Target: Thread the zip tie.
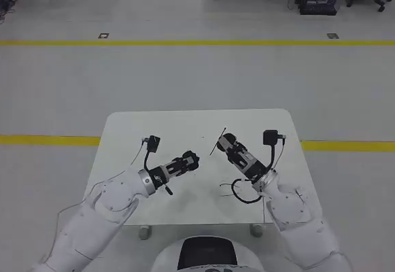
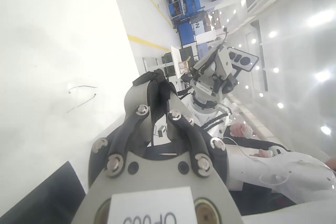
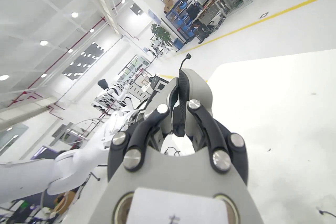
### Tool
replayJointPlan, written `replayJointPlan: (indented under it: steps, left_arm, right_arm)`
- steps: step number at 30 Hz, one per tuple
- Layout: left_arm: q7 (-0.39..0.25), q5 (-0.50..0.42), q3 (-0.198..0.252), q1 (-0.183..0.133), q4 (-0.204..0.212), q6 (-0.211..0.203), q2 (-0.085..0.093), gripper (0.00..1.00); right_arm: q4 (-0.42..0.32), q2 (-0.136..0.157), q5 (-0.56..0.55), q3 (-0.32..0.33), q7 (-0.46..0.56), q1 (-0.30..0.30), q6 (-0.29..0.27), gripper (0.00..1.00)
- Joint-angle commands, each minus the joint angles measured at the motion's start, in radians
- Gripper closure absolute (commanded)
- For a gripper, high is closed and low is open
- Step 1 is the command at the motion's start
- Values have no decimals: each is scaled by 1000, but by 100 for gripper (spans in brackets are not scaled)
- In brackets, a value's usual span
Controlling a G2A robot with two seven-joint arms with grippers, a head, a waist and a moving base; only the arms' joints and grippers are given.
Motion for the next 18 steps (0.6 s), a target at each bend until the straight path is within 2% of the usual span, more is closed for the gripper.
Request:
replayJointPlan:
  steps: [1, 5, 10, 13, 18]
  left_arm:
    - [-2, 1, -5, 1, -12, 26, 1, 100]
    - [-20, -5, -22, 11, -38, 59, 5, 100]
    - [-53, -29, -42, 26, -64, 74, 10, 100]
    - [-67, -29, -55, 30, -69, 51, 13, 100]
    - [-67, -29, -55, 30, -69, 51, 13, 100]
  right_arm:
    - [10, 3, -21, -15, -38, 3, 0, 100]
    - [32, 15, -43, -57, -99, 13, 0, 100]
    - [46, 34, -49, -105, -159, 30, 0, 100]
    - [54, 44, -29, -127, -183, 40, 0, 100]
    - [54, 44, -29, -127, -183, 40, 0, 100]
